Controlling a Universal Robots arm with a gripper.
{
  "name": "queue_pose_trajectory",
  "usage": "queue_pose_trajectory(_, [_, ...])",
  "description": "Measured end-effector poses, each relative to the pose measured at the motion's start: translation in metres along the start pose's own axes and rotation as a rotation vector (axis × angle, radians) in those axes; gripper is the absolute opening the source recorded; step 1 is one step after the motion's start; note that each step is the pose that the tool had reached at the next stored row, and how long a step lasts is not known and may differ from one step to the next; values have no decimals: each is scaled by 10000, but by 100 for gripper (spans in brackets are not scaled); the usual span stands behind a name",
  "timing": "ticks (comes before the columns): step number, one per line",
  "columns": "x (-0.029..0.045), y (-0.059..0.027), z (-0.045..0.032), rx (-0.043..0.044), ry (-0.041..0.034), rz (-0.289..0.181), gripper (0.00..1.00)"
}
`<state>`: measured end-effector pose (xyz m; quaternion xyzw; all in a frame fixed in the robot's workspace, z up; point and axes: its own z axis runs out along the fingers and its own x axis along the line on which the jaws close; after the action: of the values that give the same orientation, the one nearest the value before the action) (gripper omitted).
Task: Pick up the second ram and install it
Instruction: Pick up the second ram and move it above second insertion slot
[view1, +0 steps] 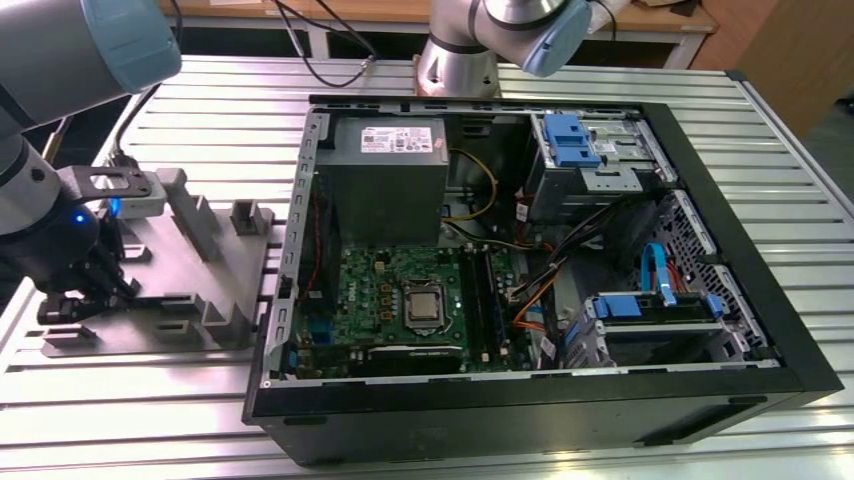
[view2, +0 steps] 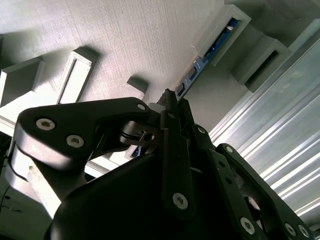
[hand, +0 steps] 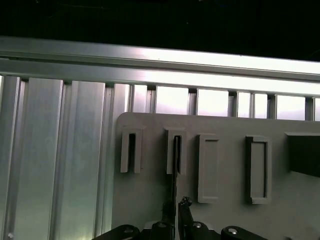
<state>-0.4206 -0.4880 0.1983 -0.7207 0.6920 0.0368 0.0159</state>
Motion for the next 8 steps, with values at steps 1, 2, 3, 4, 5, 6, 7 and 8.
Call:
queue_pose_trajectory(1, [3, 0, -1, 0, 0, 0, 19])
queue_pose_trajectory(2, [3, 0, 0, 1, -1, 0, 19])
queue_pose_trajectory(3, [3, 0, 0, 1, -1, 1, 19])
queue_pose_trajectory(4, [3, 0, 1, 3, -3, 1, 19])
queue_pose_trajectory(5, [4, 0, 1, 2, -3, 1, 19])
queue_pose_trajectory(6, [4, 0, 1, 2, -2, 1, 19])
queue_pose_trajectory(7, [4, 0, 1, 2, -2, 1, 19])
queue_pose_trajectory(8, [5, 0, 1, 2, -2, 1, 19])
